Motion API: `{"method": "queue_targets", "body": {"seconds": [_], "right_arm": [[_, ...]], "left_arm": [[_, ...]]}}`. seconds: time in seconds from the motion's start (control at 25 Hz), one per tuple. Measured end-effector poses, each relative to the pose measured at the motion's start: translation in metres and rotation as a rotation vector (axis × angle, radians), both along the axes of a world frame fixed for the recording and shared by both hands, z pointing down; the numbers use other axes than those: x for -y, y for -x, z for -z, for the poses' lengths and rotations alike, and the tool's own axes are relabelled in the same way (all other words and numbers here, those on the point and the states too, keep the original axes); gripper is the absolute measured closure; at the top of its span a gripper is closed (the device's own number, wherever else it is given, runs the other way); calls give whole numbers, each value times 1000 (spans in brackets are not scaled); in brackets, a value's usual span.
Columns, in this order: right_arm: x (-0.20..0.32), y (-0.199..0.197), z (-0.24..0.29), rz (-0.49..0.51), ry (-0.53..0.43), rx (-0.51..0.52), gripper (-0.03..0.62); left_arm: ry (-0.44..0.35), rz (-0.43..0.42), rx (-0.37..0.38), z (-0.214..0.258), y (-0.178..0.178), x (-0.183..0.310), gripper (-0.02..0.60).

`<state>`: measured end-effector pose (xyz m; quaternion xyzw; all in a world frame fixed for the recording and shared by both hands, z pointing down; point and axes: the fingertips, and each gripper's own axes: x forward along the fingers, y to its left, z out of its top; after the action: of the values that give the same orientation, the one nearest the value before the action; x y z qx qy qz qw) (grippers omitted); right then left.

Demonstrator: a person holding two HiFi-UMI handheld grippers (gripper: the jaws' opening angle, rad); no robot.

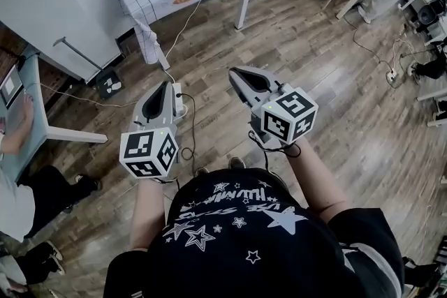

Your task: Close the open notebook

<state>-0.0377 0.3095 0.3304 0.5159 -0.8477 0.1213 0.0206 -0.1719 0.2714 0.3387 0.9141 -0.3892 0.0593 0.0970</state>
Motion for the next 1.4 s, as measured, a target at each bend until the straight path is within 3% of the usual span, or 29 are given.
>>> {"method": "queue_targets", "body": {"seconds": [0.52,0.8,1.12,1.4], "right_arm": [[-21,-87,-32,-57,43,88,579],[-7,-108,-29,-14,31,100,579],[15,-112,-33,-4,41,101,579],[46,-128,-40,-44,60,65,579]], "left_arm": [[57,30,46,-25,-49,-31,574],[86,67,5,-15,-56,-37,574],[63,105,39,-19,-54,-11,572],[78,87,7,-29,-63,40,574]]}}
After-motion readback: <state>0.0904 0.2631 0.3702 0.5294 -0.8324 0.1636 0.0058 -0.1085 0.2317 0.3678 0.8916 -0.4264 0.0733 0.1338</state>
